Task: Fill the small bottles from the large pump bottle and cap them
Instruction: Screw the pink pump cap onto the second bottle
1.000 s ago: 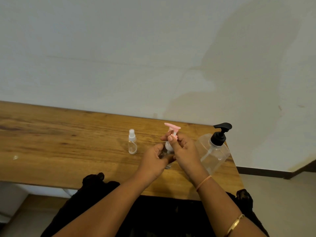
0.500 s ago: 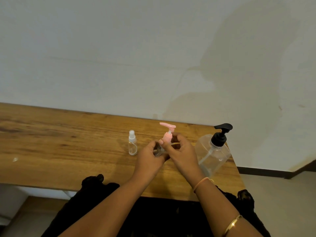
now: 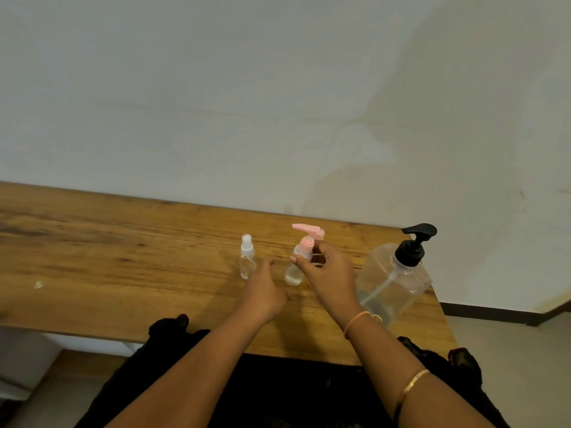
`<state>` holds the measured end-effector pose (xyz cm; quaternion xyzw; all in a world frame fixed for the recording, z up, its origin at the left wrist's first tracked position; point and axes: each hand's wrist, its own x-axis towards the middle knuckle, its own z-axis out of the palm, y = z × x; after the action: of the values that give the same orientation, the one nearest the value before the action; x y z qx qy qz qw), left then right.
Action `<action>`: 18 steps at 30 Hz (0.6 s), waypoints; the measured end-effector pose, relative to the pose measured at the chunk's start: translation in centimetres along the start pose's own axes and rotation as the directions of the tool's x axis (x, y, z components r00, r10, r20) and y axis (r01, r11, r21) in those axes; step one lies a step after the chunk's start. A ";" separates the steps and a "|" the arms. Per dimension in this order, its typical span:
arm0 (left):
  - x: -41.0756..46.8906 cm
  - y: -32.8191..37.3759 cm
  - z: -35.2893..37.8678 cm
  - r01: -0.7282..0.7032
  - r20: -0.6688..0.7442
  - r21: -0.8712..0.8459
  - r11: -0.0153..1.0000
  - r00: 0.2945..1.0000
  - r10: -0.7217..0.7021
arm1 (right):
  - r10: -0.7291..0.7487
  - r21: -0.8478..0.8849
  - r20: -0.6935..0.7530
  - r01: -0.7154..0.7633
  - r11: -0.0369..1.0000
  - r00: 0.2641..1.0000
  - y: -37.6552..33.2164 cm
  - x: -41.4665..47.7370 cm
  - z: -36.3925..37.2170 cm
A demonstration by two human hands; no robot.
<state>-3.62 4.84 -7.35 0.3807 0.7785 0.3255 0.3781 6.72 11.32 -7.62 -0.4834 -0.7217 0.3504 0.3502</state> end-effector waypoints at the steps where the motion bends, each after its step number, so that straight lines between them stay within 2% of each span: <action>1: 0.0 -0.1 -0.3 0.012 0.001 0.090 0.996 1.000 -0.013 | 0.003 -0.035 0.005 -0.002 0.999 1.000 0.2 0.2 0.3; 4: 0.0 -0.4 -1.4 0.038 0.019 0.318 0.947 0.999 -0.046 | -0.009 -0.134 0.040 0.014 0.991 0.999 0.8 0.8 1.8; 7: 0.2 -0.5 -2.3 0.082 0.057 0.432 0.898 0.991 -0.118 | -0.015 -0.195 0.058 0.026 0.980 0.998 1.0 1.5 3.2; 14: 1.1 -1.4 -3.4 0.109 0.050 0.519 0.848 0.986 -0.157 | -0.013 -0.240 0.080 0.032 0.970 0.997 1.2 3.4 5.4; 18: 1.8 -2.0 -3.9 0.122 0.040 0.497 0.859 0.986 -0.163 | 0.026 -0.277 0.110 0.006 0.961 0.994 1.8 4.0 6.5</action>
<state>-8.36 4.50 -7.61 0.4188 0.8459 0.0718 0.3224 0.91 14.48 -11.73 -0.5109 -0.7796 0.2744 0.2363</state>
